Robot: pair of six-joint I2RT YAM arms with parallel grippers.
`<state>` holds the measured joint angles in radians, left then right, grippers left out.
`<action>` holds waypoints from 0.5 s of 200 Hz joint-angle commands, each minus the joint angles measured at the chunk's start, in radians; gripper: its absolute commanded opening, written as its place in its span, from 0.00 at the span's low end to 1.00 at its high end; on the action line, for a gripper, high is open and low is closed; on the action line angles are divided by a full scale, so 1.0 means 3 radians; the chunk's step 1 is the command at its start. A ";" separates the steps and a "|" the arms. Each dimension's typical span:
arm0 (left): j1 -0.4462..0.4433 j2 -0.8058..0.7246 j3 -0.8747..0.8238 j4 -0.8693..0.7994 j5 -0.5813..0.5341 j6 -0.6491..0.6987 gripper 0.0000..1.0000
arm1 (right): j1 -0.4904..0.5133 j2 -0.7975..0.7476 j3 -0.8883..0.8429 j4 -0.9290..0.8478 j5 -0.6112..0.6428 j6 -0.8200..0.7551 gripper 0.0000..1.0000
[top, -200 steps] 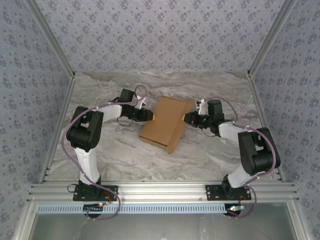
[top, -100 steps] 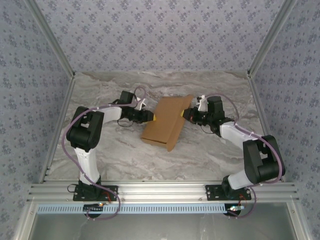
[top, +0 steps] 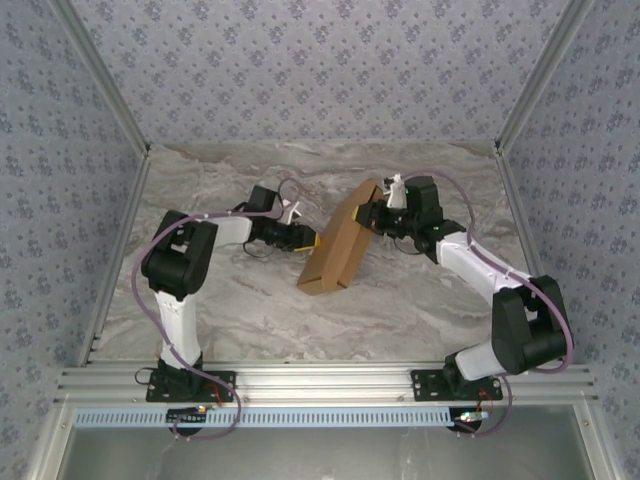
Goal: Fold the paper box
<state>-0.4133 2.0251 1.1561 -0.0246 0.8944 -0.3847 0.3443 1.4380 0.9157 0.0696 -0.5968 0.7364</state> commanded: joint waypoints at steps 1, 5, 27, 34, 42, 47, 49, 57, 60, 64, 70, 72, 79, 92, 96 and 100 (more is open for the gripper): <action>-0.0100 0.0151 0.0031 -0.0097 -0.0027 0.0010 0.37 | 0.0067 0.0055 0.0172 -0.0102 0.0164 -0.0143 0.12; -0.0105 0.0156 0.0037 -0.0093 -0.0031 0.0009 0.37 | 0.0074 0.0064 0.0190 -0.0123 0.0185 -0.0147 0.12; -0.0110 0.0197 0.0071 -0.0069 -0.0028 -0.0019 0.37 | 0.0110 0.0139 0.0305 -0.0252 0.0310 -0.0184 0.12; -0.0109 0.0205 0.0082 -0.0057 -0.0027 -0.0031 0.37 | 0.0120 0.0167 0.0340 -0.0302 0.0352 -0.0206 0.12; -0.0110 0.0224 0.0095 -0.0056 -0.0038 -0.0043 0.37 | 0.0128 0.0212 0.0377 -0.0359 0.0408 -0.0234 0.12; -0.0110 0.0232 0.0108 -0.0056 -0.0051 -0.0049 0.38 | 0.0131 0.0238 0.0397 -0.0387 0.0444 -0.0252 0.12; -0.0109 0.0234 0.0113 -0.0052 -0.0052 -0.0051 0.38 | 0.0135 0.0251 0.0402 -0.0399 0.0455 -0.0258 0.12; -0.0110 0.0240 0.0129 -0.0051 -0.0074 -0.0065 0.39 | 0.0138 0.0301 0.0425 -0.0431 0.0496 -0.0268 0.12; -0.0110 0.0243 0.0137 -0.0050 -0.0084 -0.0067 0.39 | 0.0136 0.0321 0.0435 -0.0433 0.0506 -0.0267 0.12; -0.0105 0.0245 0.0146 -0.0051 -0.0092 -0.0071 0.40 | 0.0136 0.0352 0.0439 -0.0431 0.0512 -0.0263 0.12; -0.0101 0.0250 0.0150 -0.0051 -0.0103 -0.0075 0.41 | 0.0138 0.0392 0.0453 -0.0421 0.0512 -0.0257 0.12; -0.0100 0.0252 0.0154 -0.0051 -0.0108 -0.0077 0.41 | 0.0141 0.0408 0.0459 -0.0423 0.0513 -0.0258 0.12; -0.0091 0.0255 0.0159 -0.0052 -0.0125 -0.0087 0.41 | 0.0150 0.0453 0.0482 -0.0429 0.0521 -0.0257 0.12; -0.0065 0.0256 0.0166 -0.0056 -0.0152 -0.0093 0.43 | 0.0168 0.0513 0.0529 -0.0437 0.0536 -0.0260 0.12; -0.0060 0.0255 0.0168 -0.0060 -0.0153 -0.0093 0.44 | 0.0178 0.0526 0.0539 -0.0439 0.0546 -0.0263 0.12; -0.0050 0.0255 0.0166 -0.0064 -0.0156 -0.0093 0.44 | 0.0185 0.0534 0.0551 -0.0444 0.0559 -0.0265 0.12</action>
<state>-0.4377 2.0647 1.1877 -0.0395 0.8978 -0.4213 0.3893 1.5417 1.0603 -0.0204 -0.5255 0.7101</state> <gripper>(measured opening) 0.427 0.124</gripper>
